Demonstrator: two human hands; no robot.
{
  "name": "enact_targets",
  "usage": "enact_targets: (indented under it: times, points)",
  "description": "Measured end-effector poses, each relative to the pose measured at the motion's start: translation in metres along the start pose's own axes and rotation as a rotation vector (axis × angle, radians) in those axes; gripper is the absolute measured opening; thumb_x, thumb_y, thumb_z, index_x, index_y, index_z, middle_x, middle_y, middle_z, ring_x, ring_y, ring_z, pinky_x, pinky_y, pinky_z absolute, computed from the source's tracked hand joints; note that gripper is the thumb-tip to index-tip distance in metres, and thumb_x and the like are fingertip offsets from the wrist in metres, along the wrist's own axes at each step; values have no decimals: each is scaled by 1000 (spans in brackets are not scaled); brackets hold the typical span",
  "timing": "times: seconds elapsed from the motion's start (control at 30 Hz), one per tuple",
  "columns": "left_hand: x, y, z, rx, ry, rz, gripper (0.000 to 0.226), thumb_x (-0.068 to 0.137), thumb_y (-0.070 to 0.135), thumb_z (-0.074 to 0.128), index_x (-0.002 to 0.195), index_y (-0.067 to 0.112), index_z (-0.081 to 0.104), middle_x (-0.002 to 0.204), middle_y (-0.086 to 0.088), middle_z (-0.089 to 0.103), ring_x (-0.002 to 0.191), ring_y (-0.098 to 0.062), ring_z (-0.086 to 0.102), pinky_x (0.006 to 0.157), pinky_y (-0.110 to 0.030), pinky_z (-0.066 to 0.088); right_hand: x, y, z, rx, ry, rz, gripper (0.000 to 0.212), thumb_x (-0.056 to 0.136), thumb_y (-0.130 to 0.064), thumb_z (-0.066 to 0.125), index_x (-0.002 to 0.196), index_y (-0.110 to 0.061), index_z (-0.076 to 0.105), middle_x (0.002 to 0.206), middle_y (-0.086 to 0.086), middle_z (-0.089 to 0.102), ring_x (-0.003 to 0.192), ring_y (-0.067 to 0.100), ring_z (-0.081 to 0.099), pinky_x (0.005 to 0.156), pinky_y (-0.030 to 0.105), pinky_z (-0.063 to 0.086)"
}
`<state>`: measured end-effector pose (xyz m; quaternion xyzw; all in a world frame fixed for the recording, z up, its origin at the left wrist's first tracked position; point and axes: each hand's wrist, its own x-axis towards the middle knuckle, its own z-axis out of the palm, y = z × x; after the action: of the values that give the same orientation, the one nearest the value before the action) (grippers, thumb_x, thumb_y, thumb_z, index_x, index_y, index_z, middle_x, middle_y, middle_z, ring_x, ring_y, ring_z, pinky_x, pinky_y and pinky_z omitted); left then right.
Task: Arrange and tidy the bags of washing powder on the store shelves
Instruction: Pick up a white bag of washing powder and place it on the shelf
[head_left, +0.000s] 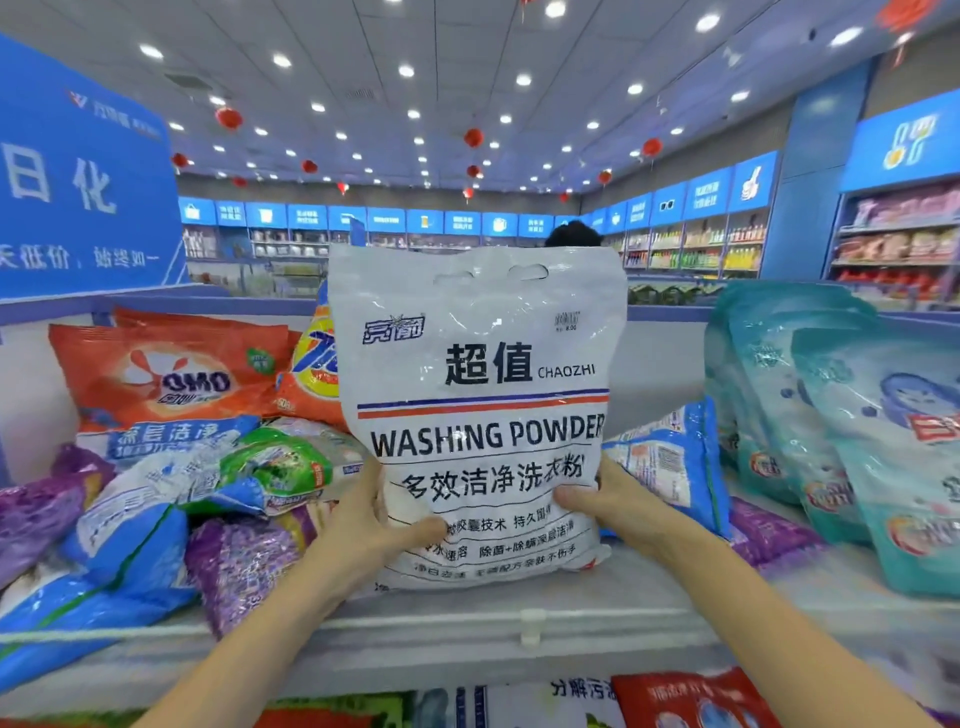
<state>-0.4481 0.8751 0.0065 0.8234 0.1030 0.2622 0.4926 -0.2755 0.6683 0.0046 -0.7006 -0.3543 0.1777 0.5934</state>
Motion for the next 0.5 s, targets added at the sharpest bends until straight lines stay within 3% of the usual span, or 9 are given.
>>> enact_targets:
  times: [0.07,0.1,0.13,0.2,0.27,0.33,0.4,0.5]
  points:
    - [4,7,1,-124,55,25,79,75,15,77,140,21,32,117,19,51,107,-3,45,80,-2,33,-9,-5,3,32,125,-27,53,66,-23,75,115,-20,54,112,0,69,95,9,67,75,20,54]
    - [6,13,4,-171,84,30,77,77,16,75,141,21,34,114,20,51,99,-1,49,78,-1,34,-14,-9,3,53,198,-39,49,71,-20,76,114,-18,55,113,2,68,92,9,68,71,18,54]
    - [9,18,7,-215,100,39,64,79,15,73,135,22,43,105,20,55,86,3,53,69,2,36,-20,-14,1,84,266,-50,43,74,-18,76,112,-17,56,112,5,68,88,10,68,68,19,55]
    - [12,36,16,-265,130,46,21,84,16,68,100,25,59,85,18,64,64,8,55,49,0,39,-36,-25,-8,156,344,-75,43,69,-29,77,107,-18,61,107,8,71,86,16,70,71,28,56]
    - [13,52,32,-338,133,86,11,85,18,66,82,26,60,64,17,69,55,4,61,44,-6,43,-62,-34,-21,183,363,-84,71,49,-48,84,109,-17,63,104,8,72,92,22,70,79,38,55]
    - [7,70,54,-388,109,116,12,84,17,67,78,25,60,55,22,66,52,4,62,44,-8,44,-95,-37,-38,199,410,-106,96,30,-61,87,111,-15,63,103,7,73,94,24,70,77,38,56]
    - [-2,86,82,-424,43,131,11,80,19,72,78,25,62,58,21,67,56,-2,65,47,-13,48,-132,-32,-59,212,494,-106,105,25,-65,85,114,-15,62,105,6,72,95,24,69,77,37,57]
    - [-19,107,140,-497,-94,108,15,74,26,78,82,24,64,64,15,71,63,-10,69,56,-25,52,-191,-18,-97,182,692,-52,122,28,-70,84,131,-14,50,123,9,64,106,26,65,91,46,51]
